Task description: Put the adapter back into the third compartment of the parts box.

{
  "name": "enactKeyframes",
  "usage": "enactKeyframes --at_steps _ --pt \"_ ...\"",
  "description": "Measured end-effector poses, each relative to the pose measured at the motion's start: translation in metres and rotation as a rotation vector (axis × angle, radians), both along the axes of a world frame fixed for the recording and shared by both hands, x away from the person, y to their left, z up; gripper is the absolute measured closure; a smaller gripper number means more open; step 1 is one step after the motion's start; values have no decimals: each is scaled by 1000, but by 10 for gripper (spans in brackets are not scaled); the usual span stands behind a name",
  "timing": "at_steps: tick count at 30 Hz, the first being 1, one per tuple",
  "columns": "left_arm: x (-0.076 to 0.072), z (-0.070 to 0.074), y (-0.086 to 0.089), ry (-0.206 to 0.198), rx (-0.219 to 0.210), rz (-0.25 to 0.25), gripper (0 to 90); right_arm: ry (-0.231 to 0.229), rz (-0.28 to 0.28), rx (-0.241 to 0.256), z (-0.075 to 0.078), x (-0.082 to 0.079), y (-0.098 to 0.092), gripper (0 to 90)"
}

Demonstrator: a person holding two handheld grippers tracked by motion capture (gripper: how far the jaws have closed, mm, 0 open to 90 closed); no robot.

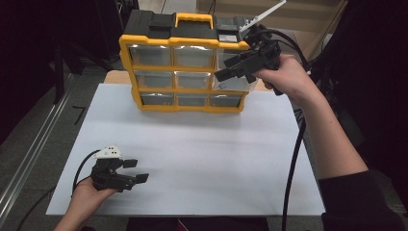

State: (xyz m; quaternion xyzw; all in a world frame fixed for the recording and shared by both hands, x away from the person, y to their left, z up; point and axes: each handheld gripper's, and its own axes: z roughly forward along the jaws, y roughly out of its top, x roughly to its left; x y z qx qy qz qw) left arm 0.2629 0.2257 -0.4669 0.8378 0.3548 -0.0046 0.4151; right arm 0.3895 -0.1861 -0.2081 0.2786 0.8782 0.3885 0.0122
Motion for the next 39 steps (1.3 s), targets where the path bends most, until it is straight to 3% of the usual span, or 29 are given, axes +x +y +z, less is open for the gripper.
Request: enactKeyframes --at_steps 11,14,20,29,39 --pt "0 0 0 2 -1 -1 238 7 37 -7 -13 -17 8 268" --pt "0 0 0 0 2 -1 238 -12 48 -6 -21 -20 9 268" --pt "0 0 0 2 -4 2 239 17 65 -11 -42 -26 12 269" --pt "0 0 0 1 -3 3 238 15 75 -11 -59 -33 14 280" --pt "0 0 0 0 -2 4 238 5 64 0 -90 -39 11 295"
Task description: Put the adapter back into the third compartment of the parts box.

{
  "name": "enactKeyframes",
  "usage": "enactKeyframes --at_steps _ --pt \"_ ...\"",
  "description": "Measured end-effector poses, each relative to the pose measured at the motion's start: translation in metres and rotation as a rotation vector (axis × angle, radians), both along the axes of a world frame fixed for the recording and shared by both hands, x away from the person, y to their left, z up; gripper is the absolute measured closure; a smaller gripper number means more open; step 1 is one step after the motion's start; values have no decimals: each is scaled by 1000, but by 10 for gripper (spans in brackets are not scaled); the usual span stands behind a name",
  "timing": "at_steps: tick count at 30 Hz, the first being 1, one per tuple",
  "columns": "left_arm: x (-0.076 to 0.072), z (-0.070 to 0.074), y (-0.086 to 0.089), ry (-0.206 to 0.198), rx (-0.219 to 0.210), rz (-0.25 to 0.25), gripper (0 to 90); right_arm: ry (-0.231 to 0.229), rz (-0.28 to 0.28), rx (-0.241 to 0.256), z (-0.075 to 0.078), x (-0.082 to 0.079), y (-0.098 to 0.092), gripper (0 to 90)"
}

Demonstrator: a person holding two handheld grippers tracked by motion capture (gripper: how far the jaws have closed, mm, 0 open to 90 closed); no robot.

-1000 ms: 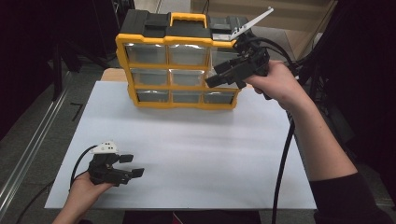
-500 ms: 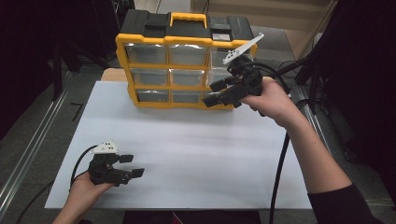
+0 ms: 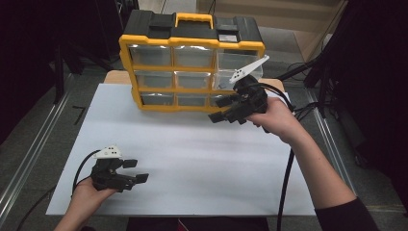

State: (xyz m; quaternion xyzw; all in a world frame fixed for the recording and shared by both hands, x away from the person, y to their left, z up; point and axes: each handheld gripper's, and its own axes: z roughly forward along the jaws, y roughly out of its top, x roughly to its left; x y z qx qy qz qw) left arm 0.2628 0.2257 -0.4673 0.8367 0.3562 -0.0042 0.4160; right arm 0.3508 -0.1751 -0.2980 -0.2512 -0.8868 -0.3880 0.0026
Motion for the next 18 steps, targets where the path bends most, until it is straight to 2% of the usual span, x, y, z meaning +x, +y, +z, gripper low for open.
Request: enactKeyframes --at_steps 3,4,13,18 --pt "0 0 0 -1 0 0 238 8 -2 5 -6 0 0 295" --pt "0 0 0 -1 1 0 239 21 -5 3 -12 -1 1 295" --pt "0 0 0 -2 -1 0 238 33 -2 -14 -34 -6 5 288" --pt "0 0 0 -3 0 -1 238 62 6 2 -53 -9 2 286"
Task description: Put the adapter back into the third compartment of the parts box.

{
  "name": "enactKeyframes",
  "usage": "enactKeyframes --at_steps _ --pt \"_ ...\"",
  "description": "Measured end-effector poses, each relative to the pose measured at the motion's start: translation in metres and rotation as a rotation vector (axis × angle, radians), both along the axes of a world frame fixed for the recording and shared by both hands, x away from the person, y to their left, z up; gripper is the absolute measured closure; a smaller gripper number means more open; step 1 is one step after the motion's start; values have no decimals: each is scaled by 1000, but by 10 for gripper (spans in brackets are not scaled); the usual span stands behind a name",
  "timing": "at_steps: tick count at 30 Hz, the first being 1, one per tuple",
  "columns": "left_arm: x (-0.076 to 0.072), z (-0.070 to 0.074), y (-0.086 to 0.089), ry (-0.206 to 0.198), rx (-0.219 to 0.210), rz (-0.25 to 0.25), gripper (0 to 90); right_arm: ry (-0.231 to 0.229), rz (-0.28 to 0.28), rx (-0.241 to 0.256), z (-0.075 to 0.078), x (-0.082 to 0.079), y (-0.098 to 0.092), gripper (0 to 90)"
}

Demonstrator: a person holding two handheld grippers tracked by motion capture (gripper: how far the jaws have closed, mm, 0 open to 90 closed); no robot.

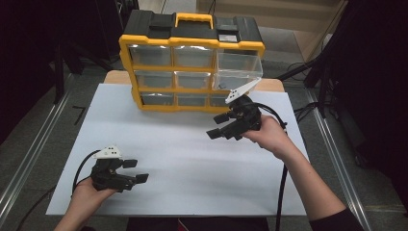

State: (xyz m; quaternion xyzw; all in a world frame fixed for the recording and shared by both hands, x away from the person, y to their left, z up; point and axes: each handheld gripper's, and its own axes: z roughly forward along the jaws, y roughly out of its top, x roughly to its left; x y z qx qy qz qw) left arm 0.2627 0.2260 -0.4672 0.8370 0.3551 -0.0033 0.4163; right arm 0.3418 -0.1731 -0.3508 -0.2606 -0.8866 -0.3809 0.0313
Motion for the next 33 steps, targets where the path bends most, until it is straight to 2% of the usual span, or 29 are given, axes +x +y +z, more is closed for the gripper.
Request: enactKeyframes --at_steps 8,12,21,23,26,29,33 --pt "0 0 0 -3 5 -1 238 34 -3 2 -21 -8 -2 286" --pt "0 0 0 -1 1 2 239 50 -11 16 -39 -14 -9 286" --pt "0 0 0 -2 5 2 238 38 -49 -6 -60 -26 -14 286" --pt "0 0 -1 -5 8 0 238 33 -50 8 -64 -28 -15 286" --pt "-2 1 -2 -21 19 -8 239 41 -58 18 -72 -30 -16 286" --pt "-2 1 -2 -19 20 -7 239 55 -64 2 -80 -33 -16 287" --pt "-1 1 -2 -15 14 -4 239 65 -89 7 -88 -38 -20 286"
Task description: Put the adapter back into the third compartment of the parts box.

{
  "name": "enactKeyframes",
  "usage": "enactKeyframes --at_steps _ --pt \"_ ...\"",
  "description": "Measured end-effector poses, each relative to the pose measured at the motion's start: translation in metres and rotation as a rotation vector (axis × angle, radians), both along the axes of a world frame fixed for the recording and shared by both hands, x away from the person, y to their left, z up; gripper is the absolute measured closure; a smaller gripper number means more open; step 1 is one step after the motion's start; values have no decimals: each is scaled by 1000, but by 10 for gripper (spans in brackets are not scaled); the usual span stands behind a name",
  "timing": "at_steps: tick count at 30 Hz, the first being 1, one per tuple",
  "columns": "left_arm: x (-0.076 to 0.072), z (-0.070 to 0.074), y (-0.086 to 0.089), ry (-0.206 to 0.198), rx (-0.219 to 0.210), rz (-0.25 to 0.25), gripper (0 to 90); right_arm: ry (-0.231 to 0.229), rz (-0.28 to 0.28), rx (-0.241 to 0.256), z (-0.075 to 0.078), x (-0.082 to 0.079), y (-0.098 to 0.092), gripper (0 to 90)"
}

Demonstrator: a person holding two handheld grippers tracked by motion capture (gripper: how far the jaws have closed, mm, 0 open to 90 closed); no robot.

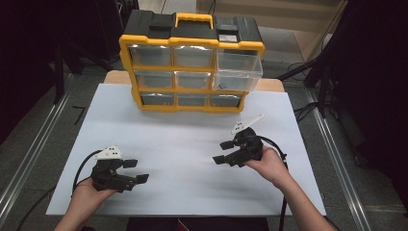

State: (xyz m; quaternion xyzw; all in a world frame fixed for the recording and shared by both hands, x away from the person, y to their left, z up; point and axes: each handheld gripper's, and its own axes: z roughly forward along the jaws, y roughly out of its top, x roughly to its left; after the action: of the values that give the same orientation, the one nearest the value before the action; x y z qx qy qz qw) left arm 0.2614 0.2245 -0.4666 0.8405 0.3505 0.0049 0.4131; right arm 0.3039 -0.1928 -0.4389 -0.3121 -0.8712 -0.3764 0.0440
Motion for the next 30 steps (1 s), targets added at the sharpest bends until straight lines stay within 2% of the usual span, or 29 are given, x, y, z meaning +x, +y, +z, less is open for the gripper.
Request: enactKeyframes --at_steps 8,12,21,30 --pt "-1 0 -2 -13 17 -6 246 31 -64 12 -18 -11 -12 286" --pt "-1 0 -2 -13 19 -1 246 30 -83 -12 -23 -18 -17 286" --pt "-1 0 -2 -3 16 -2 246 39 -90 -18 -28 -25 -28 286" --pt "-1 0 -2 -4 20 -1 246 37 -129 -17 -31 -36 -44 286"
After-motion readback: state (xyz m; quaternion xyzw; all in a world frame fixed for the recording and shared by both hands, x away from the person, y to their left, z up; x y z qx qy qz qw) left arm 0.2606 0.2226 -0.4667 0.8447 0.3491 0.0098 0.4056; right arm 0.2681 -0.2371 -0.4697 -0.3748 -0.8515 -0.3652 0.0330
